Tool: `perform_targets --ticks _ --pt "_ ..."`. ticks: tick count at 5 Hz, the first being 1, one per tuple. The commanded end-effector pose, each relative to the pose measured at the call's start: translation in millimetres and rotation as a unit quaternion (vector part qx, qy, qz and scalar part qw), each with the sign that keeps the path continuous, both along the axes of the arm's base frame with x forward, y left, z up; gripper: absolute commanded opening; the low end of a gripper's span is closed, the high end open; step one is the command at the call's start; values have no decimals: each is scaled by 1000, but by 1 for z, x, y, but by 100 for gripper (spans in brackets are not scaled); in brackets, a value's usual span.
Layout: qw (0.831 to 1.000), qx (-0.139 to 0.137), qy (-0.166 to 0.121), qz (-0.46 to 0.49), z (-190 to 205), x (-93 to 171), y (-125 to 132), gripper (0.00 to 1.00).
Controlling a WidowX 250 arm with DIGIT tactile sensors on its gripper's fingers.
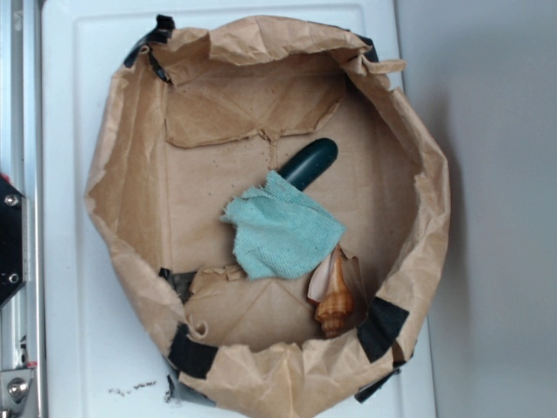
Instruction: Grab the blue cloth.
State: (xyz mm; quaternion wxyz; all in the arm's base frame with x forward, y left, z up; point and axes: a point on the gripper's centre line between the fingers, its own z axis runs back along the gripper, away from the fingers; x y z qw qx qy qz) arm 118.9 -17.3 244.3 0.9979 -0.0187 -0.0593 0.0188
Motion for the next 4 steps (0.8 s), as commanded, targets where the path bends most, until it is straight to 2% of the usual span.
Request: perform_targets --ticks 1,2,3,4 --pt "1000 0 0 0 0 0 0 100" --pt "998 2 34 54 -13 27 -6 100" --pt "994 -1 38 104 -29 60 -8 100" --pt "986 12 16 166 -51 76 -7 100"
